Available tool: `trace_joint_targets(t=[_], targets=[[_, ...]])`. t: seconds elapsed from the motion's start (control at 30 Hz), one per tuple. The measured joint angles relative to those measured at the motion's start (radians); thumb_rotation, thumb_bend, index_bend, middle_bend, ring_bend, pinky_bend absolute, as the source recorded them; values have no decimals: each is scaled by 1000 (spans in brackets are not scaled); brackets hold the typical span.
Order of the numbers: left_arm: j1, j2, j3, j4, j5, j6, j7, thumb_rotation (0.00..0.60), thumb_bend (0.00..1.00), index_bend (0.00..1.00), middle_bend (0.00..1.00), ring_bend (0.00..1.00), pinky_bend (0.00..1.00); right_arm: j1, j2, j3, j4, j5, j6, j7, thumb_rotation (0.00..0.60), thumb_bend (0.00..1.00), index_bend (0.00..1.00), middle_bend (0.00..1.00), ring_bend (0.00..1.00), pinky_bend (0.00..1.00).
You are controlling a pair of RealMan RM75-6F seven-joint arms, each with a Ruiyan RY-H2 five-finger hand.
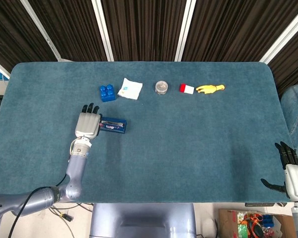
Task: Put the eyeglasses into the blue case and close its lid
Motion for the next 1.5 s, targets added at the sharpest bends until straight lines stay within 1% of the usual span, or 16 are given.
trace_joint_targets(t=[0.17, 0.37, 0.53, 0.63, 0.67, 0.77, 0.8, 0.9, 1.0, 1.1, 1.23, 1.33, 1.43, 1.5], targets=[[-30, -20, -11, 53, -29, -27, -2, 600, 444, 562, 170, 40, 99, 0, 0, 0, 0, 2, -2, 1, 600, 46, 13, 0, 51, 186], [-60, -44, -14, 111, -36, -43, -15, 600, 443, 560, 168, 40, 99, 1, 1, 1, -2, 4, -4, 0, 600, 46, 13, 0, 51, 186], [-80, -67, -16, 163, -44, -52, -21, 600, 444, 501, 162, 40, 97, 1, 2, 0, -3, 5, -5, -1, 600, 47, 13, 0, 51, 185], [-91, -80, -18, 195, -60, -60, -18, 600, 443, 446, 160, 40, 97, 1, 2, 0, -4, 6, -5, -1, 600, 47, 13, 0, 51, 186], [-95, -86, -20, 209, -67, -63, -17, 600, 443, 414, 159, 40, 97, 1, 2, 0, -4, 6, -6, -1, 600, 47, 13, 0, 51, 186], [-109, -102, -27, 243, -81, -71, -16, 600, 442, 285, 152, 40, 94, 1, 3, 1, -6, 9, -8, 0, 600, 46, 13, 0, 51, 186], [-113, -107, -29, 255, -83, -74, -15, 600, 441, 203, 148, 40, 92, 1, 4, 1, -6, 9, -8, 0, 600, 46, 13, 0, 51, 186], [-131, -128, -37, 301, -94, -84, -12, 600, 437, 73, 142, 40, 88, 1, 4, 1, -7, 10, -8, -1, 600, 47, 15, 0, 52, 186], [-151, -153, -46, 350, -111, -102, -7, 600, 429, 9, 128, 34, 83, 1, 4, 1, -8, 12, -9, 0, 600, 47, 18, 0, 51, 186], [-168, -175, -55, 382, -119, -114, -8, 600, 400, 0, 111, 21, 67, 0, 5, 2, -9, 13, -9, 2, 600, 46, 18, 0, 51, 186], [-171, -179, -56, 380, -111, -107, -16, 600, 389, 0, 104, 15, 61, 1, 6, 2, -9, 14, -11, 5, 600, 47, 19, 0, 52, 186], [-164, -167, -52, 344, -84, -77, -27, 600, 389, 3, 91, 2, 47, 1, 7, 3, -9, 15, -11, 7, 600, 47, 18, 0, 52, 186], [-144, -137, -38, 274, -39, -24, -41, 600, 386, 9, 76, 0, 42, 1, 7, 3, -8, 15, -11, 10, 600, 46, 19, 0, 51, 186], [-122, -106, -29, 202, -12, 14, -51, 600, 380, 11, 61, 0, 43, 1, 7, 4, -8, 15, -11, 10, 600, 47, 19, 0, 51, 185]])
